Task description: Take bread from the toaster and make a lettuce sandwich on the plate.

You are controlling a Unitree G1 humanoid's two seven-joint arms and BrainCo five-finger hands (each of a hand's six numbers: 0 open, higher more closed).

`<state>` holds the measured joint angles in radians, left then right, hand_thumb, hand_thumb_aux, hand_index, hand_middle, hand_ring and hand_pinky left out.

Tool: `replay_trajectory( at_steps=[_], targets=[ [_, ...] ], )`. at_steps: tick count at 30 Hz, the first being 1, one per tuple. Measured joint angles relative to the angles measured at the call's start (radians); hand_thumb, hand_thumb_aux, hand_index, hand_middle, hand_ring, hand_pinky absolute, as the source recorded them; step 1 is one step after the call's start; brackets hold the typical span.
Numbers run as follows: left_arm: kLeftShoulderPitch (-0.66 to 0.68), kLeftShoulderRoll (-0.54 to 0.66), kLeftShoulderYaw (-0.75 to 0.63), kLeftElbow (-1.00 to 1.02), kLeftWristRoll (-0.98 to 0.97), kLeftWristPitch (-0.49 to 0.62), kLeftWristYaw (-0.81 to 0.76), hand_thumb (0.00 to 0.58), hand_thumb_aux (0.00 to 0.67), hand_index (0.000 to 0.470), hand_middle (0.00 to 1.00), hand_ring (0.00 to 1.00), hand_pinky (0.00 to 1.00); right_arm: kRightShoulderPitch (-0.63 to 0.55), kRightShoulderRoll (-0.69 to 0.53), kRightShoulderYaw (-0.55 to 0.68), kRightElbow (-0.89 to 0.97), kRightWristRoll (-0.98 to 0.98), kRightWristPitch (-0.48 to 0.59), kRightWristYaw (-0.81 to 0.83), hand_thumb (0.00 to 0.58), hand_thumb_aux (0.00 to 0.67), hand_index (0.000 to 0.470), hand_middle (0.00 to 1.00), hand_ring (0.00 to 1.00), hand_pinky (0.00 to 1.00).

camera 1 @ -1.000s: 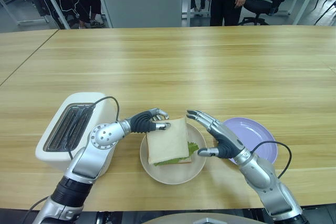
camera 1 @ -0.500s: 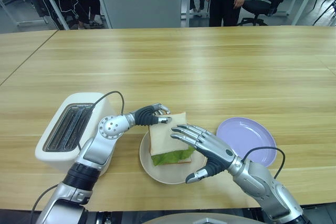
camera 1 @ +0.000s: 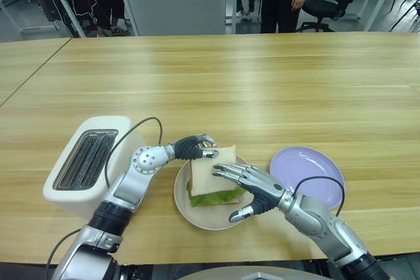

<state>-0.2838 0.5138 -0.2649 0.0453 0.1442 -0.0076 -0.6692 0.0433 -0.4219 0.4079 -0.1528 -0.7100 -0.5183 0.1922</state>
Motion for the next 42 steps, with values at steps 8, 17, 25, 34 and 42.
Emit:
replay_trajectory(
  at_steps=[8, 17, 25, 34, 42],
  targets=[
    [0.023, -0.004, -0.032, -0.027, 0.042, 0.004, 0.000, 0.580, 0.670, 0.460, 1.00, 1.00, 1.00, 0.004, -0.001, 0.060, -0.051, 0.073, 0.021, 0.108, 0.000, 0.000, 0.000, 0.00, 0.00, 0.00],
    [0.035, -0.023, -0.044, -0.038, 0.086, 0.025, 0.022, 0.580, 0.670, 0.460, 1.00, 1.00, 1.00, 0.001, -0.018, 0.070, -0.016, 0.172, 0.037, 0.175, 0.000, 0.000, 0.000, 0.00, 0.00, 0.00],
    [0.035, -0.030, -0.049, -0.031, 0.128, 0.033, 0.043, 0.528, 0.470, 0.323, 1.00, 1.00, 1.00, -0.038, -0.016, 0.077, 0.051, 0.244, 0.035, 0.208, 0.000, 0.000, 0.000, 0.00, 0.00, 0.00],
    [0.034, -0.034, -0.049, -0.012, 0.184, 0.050, 0.081, 0.000, 0.000, 0.000, 1.00, 1.00, 1.00, -0.079, 0.006, 0.100, 0.139, 0.302, 0.044, 0.231, 0.000, 0.000, 0.000, 0.00, 0.00, 0.00],
    [-0.063, -0.019, -0.012, -0.046, 0.282, 0.067, 0.196, 0.000, 0.000, 0.000, 1.00, 1.00, 1.00, -0.070, -0.004, 0.104, 0.190, 0.331, 0.091, 0.253, 0.000, 0.000, 0.000, 0.00, 0.00, 0.00]
  ],
)
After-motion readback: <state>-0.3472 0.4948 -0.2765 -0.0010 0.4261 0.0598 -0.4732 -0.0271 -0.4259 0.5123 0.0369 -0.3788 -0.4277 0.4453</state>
